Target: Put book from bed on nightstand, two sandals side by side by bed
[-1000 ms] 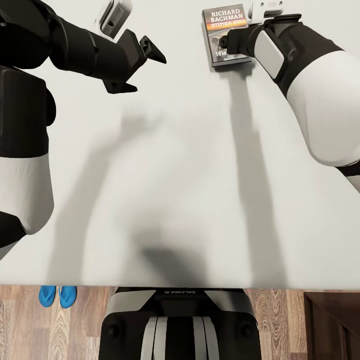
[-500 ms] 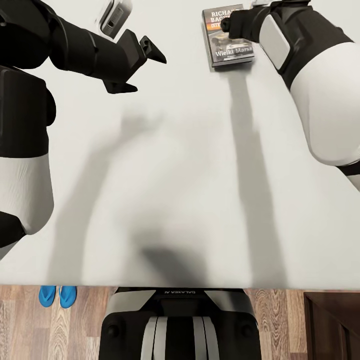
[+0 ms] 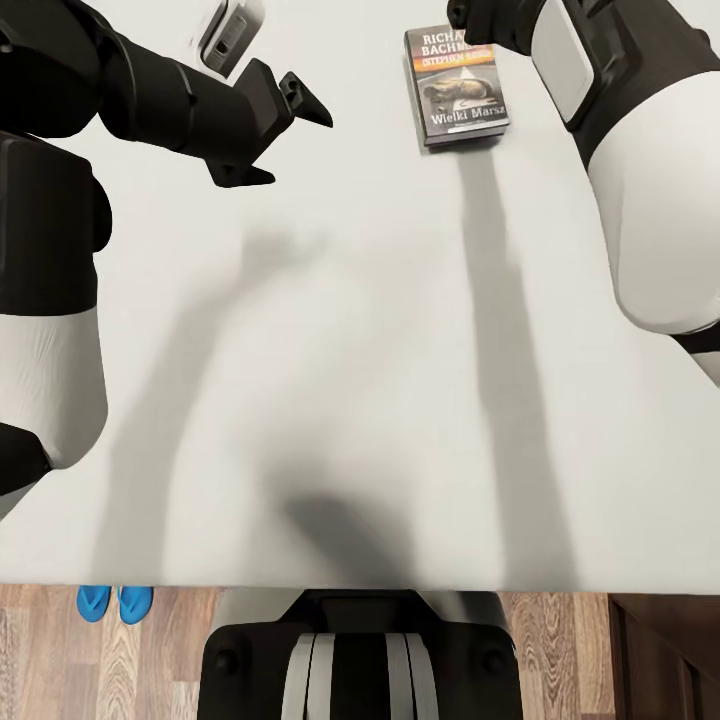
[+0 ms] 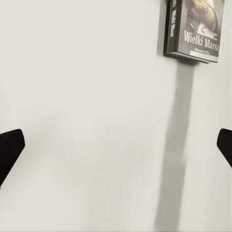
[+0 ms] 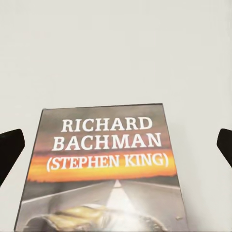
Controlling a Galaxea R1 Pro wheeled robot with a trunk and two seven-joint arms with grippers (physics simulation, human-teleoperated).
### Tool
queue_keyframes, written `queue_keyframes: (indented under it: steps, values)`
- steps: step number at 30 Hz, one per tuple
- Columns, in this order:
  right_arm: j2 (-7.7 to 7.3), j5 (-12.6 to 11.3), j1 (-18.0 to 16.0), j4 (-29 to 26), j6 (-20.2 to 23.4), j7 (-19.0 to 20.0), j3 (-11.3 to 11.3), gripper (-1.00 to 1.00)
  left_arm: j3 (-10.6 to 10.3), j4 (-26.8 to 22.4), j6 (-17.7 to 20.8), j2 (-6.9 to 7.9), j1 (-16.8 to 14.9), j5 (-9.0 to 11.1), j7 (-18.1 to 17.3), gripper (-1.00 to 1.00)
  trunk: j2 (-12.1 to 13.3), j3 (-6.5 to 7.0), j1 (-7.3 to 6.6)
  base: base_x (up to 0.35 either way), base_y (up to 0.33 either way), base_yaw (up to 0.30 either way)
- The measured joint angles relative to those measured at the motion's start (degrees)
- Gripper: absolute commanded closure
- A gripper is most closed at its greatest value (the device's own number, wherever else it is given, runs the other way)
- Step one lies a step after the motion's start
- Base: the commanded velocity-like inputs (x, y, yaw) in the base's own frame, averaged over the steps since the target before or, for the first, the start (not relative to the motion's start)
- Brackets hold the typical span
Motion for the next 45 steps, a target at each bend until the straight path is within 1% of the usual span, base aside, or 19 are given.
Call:
queue_keyframes:
  steps: [20, 31, 37, 38, 45]
  values:
    - [-0.05, 0.1, 0.2, 0.3, 0.3, 0.1, 0.0, -1.0, -0.1, 0.0, 0.0, 0.0, 0.0, 0.1, 0.0, -1.0, 0.0, 0.0, 0.01, 0.023, 0.0, 0.0]
    - [-0.04, 0.1, 0.6, 0.8, 0.3, -0.2, -0.1, -1.0, -0.1, 0.1, 0.0, -0.03, 0.0, -0.3, 0.0, -1.0, 0.0, 0.0, 0.01, 0.0, 0.0, 0.0]
    - [-0.07, 0.1, 0.7, 3.3, -0.3, -0.2, -0.1, -1.0, -0.1, 0.0, 0.0, -0.08, 0.0, -0.1, 0.0, -1.0, 0.0, 0.0, 0.01, 0.0, 0.0, 0.0]
    - [-0.09, 0.1, 0.7, 4.7, -0.4, -0.2, -0.1, -1.0, -0.1, 0.0, 0.0, -0.08, 0.0, 0.0, 0.0, -1.0, 0.0, 0.0, 0.01, 0.0, 0.0, 0.0]
    - [-0.12, 0.1, 0.7, 6.1, -0.5, -0.2, -0.2, -1.0, -0.2, 0.0, 0.0, -0.09, 0.0, -0.1, 0.0, -1.0, 0.0, 0.0, 0.01, 0.0, 0.0, 0.0]
